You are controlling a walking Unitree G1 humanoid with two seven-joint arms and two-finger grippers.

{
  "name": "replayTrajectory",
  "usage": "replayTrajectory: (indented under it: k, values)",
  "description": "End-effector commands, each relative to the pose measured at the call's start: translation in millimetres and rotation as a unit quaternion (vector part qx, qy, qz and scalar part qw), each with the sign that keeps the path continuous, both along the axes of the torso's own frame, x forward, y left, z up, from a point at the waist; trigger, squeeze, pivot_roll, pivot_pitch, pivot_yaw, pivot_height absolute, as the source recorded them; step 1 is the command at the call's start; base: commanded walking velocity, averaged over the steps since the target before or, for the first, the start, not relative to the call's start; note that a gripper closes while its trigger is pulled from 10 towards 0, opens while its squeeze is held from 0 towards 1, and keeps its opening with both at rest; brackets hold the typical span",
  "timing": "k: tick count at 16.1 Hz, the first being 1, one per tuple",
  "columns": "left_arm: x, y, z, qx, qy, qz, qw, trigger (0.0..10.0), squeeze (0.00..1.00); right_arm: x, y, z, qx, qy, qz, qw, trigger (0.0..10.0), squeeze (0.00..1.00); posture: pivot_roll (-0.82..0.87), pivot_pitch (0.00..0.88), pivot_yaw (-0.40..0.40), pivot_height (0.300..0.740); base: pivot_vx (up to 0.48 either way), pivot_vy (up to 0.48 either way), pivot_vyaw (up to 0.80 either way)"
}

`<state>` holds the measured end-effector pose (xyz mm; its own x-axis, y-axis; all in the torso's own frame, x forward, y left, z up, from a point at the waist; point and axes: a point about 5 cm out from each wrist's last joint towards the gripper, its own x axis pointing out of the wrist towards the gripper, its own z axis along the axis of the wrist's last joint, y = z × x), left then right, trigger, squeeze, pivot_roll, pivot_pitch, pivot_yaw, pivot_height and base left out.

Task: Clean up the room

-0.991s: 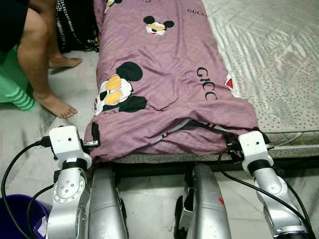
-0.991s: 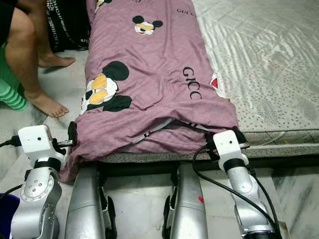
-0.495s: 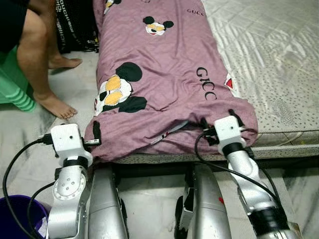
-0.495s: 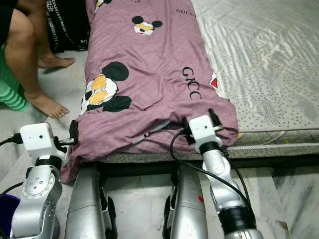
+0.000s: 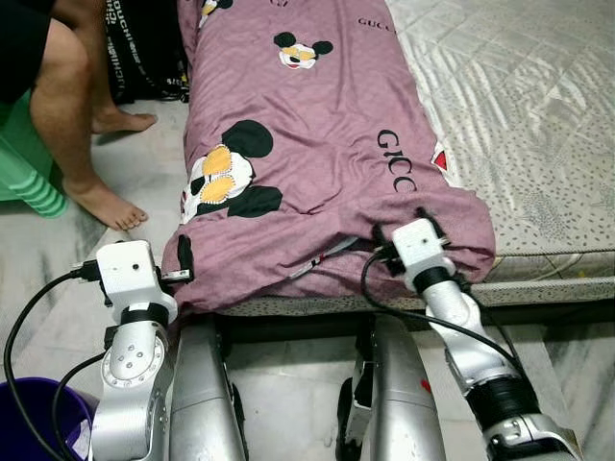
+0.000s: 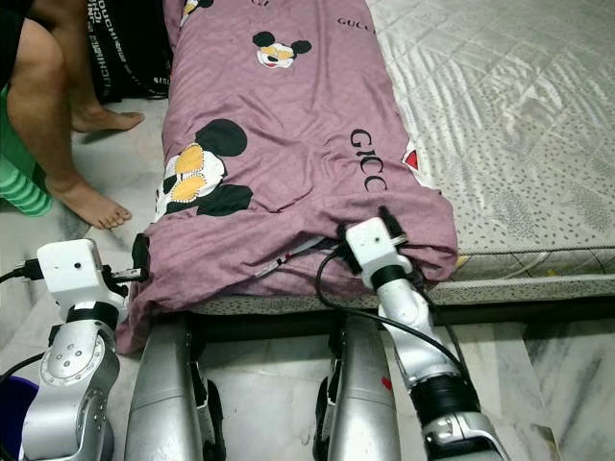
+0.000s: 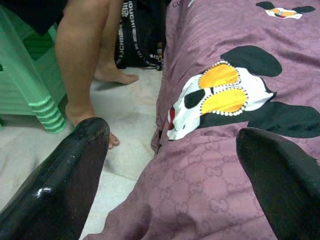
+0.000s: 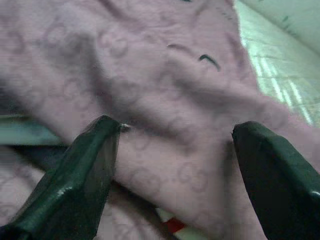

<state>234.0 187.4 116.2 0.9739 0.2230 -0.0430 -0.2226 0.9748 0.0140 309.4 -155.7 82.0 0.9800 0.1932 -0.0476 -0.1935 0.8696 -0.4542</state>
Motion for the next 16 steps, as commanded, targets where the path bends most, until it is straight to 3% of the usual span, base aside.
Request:
replayTrajectory:
  k: [1, 2, 5, 9, 13, 16]
  values:
    - [-2.0, 3.0, 1, 0.005, -0.001, 0.005, 1.0, 10.0, 0.0, -1.3, 0.8, -6, -0.006, 0.019, 0.009, 1.0, 2.0, 0.0, 0.09, 0.17, -0.023, 0.554, 0.0, 0.0, 0.0]
    - [-2.0, 2.6, 1, 0.004, -0.001, 0.005, 1.0, 10.0, 0.0, -3.3, 1.6, -14, -0.014, 0.046, 0.02, 0.999, 0.0, 0.0, 0.09, 0.17, -0.024, 0.554, 0.0, 0.0, 0.0]
    - [-1.5, 0.9, 0, 0.002, 0.0, 0.003, 1.0, 10.0, 0.0, -7.1, 1.3, -30, -0.027, 0.099, 0.038, 0.994, 0.0, 0.0, 0.09, 0.165, -0.025, 0.554, 0.0, 0.0, 0.0]
    - [0.3, 0.6, 0, 0.001, -0.002, 0.004, 1.0, 10.0, 0.0, -1.9, -0.1, -27, -0.026, 0.093, 0.03, 0.995, 0.0, 0.0, 0.09, 0.159, -0.027, 0.554, 0.0, 0.0, 0.0]
    - [1.6, 0.0, 1, 0.0, -0.004, 0.005, 1.0, 10.0, 0.0, 9.7, -10.2, -14, 0.015, 0.064, -0.048, 0.997, 0.0, 0.0, 0.09, 0.157, -0.023, 0.554, 0.0, 0.0, 0.0]
    - [2.1, 0.5, 1, 0.001, -0.005, 0.005, 1.0, 10.0, 0.0, 12.0, -23.3, -15, 0.055, 0.077, -0.114, 0.989, 0.0, 0.0, 0.09, 0.156, -0.022, 0.554, 0.0, 0.0, 0.0]
